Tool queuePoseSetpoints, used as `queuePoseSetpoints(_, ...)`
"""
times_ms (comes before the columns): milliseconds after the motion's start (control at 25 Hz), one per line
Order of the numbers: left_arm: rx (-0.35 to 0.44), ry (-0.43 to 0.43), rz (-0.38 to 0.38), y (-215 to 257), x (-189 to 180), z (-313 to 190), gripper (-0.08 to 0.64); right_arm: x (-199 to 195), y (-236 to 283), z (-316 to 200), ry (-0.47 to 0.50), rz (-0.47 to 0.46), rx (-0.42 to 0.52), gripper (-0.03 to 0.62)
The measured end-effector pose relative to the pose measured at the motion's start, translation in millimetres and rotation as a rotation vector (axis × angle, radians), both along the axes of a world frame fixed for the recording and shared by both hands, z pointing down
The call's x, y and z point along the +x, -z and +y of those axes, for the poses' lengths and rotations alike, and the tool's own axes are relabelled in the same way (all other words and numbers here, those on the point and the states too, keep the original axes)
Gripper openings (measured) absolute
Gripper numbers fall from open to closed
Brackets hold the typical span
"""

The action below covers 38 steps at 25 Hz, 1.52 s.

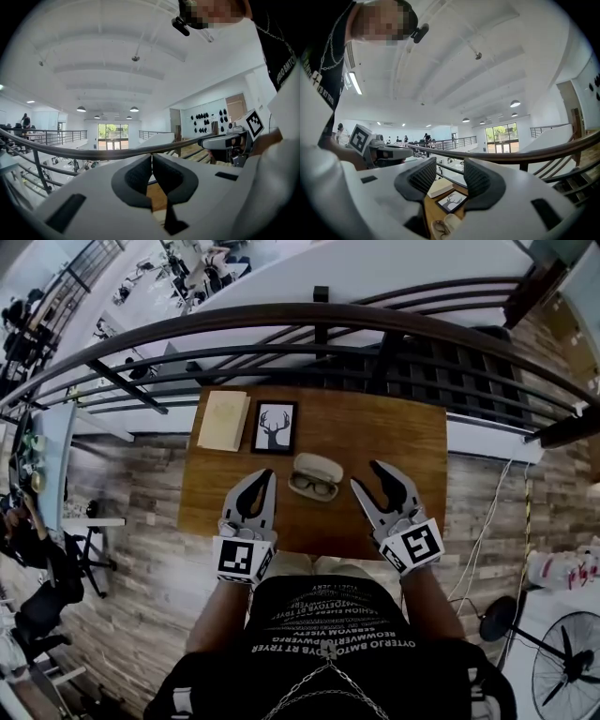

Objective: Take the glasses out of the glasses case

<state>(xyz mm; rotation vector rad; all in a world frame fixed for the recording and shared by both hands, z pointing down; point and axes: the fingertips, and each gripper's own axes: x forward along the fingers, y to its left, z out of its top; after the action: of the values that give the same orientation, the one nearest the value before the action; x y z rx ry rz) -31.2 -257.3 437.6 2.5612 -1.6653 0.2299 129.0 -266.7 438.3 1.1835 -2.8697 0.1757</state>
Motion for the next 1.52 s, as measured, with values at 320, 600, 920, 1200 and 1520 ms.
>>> queuePoseSetpoints(320,-0.032,-0.046,-0.004,-14.8,-13.3,-5.8,0.029,-15.2,-17.2,-3.0,-0.033,0.004,-0.025,0.169)
queuePoseSetpoints(600,-0.029,-0.141,0.003,-10.6,-9.5,-27.8,0.029,-28.1,-34.9,-3.6,-0.072,0.046,-0.071,0.169)
queuePoseSetpoints(920,0.002,-0.168,0.014,6.0,-14.4,-45.2,0.029,-51.5,-56.7,-6.8,-0.057,0.104,-0.118,0.169)
queuePoseSetpoints(1200,-0.001,-0.144,0.034,3.2,-36.4,-48.7,0.029,-69.2,-80.5,-10.7,-0.045,0.125,-0.146,0.169)
queuePoseSetpoints(1520,-0.003,-0.144,0.035,3.0,-40.5,-50.0,0.029,-78.5,-128.1,-14.0,-0.02,0.186,-0.232,0.169)
